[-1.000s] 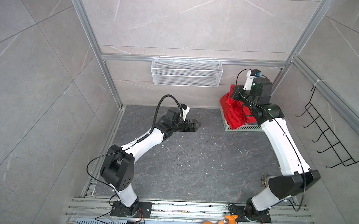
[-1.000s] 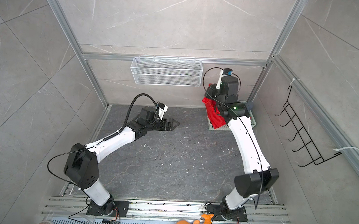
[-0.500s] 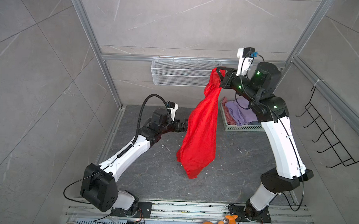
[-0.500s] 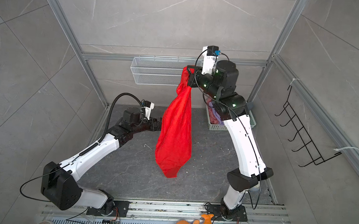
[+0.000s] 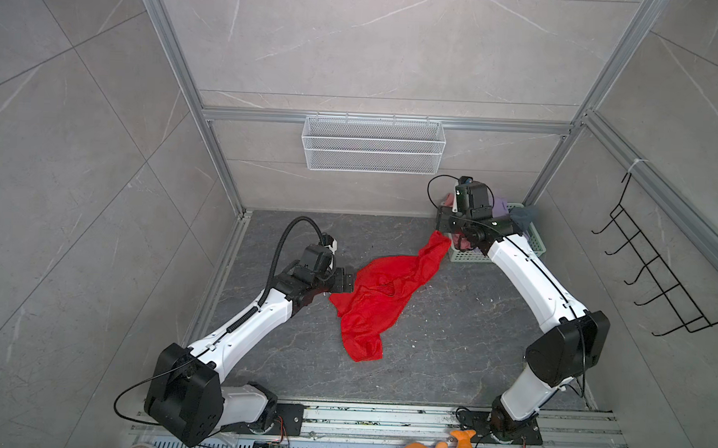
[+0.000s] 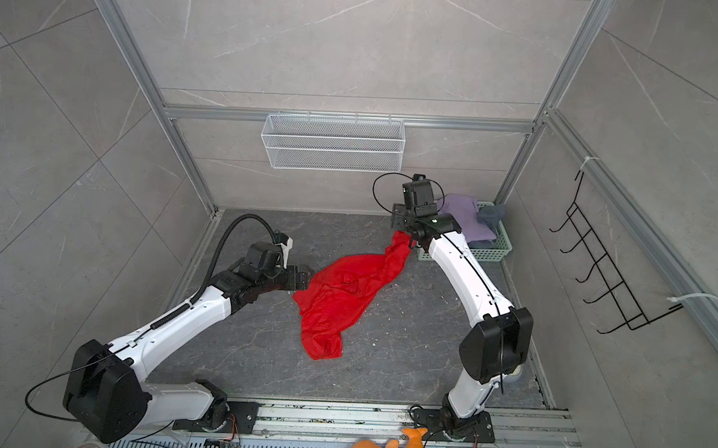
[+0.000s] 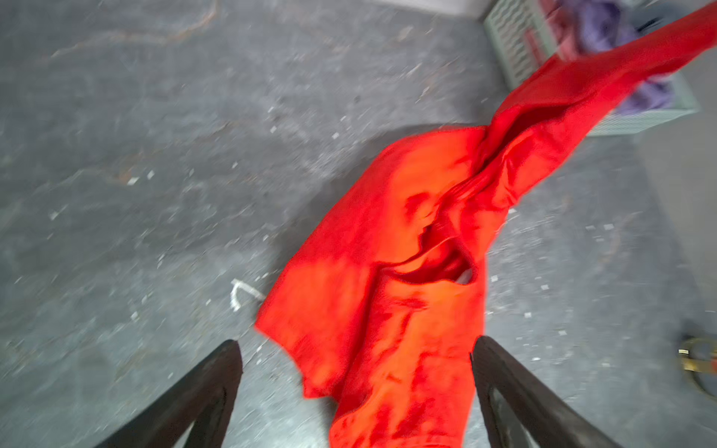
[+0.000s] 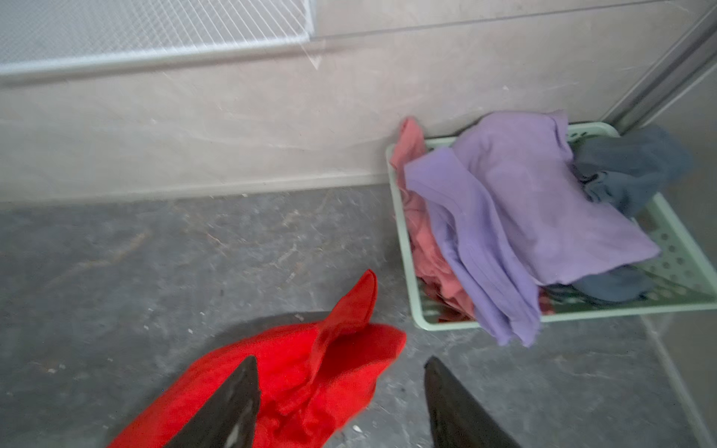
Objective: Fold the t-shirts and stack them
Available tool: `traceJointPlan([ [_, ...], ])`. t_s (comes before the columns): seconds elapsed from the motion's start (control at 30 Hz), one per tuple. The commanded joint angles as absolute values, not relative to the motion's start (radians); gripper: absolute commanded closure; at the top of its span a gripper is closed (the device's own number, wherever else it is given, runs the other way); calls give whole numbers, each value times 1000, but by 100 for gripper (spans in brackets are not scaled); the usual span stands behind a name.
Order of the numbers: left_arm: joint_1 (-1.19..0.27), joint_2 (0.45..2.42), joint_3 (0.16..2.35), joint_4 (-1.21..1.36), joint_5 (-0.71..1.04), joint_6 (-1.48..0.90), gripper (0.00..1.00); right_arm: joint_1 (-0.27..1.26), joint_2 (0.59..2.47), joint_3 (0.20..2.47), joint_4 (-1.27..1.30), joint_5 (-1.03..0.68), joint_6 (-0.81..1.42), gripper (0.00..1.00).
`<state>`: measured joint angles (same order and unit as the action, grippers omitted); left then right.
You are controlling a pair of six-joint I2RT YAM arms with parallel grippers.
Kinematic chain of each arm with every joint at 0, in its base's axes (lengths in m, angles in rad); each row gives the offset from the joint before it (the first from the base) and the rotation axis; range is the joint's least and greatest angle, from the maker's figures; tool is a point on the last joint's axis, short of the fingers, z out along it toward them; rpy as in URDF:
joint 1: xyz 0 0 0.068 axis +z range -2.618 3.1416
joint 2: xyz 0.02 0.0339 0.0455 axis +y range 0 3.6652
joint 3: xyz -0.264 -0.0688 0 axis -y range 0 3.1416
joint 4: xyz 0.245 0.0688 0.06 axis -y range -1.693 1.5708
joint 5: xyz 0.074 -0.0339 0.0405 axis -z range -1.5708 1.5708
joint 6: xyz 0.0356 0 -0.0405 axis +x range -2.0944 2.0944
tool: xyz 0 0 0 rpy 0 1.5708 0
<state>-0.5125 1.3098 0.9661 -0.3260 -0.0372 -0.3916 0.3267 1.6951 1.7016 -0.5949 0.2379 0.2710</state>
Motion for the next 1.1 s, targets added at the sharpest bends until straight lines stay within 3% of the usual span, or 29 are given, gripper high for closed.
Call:
traceJointPlan([
  [0.0, -515, 1348, 959, -357, -104, -400, 7, 343, 1590, 1622, -556, 118, 336, 30],
  [0.2, -514, 1481, 1000, -291, -24, -403, 14, 419, 1528, 1370, -448, -54, 511, 30],
  [0.43, -515, 1671, 1087, -232, 70, -415, 19, 518, 1566, 1117, -256, -92, 729, 29],
  [0.77, -525, 1759, 1110, -182, 131, -438, 23, 612, 1744, 1120, -157, -89, 850, 28],
  [1.07, -476, 1591, 1006, -246, 33, -501, 20, 711, 1726, 1148, -222, -26, 868, 31],
])
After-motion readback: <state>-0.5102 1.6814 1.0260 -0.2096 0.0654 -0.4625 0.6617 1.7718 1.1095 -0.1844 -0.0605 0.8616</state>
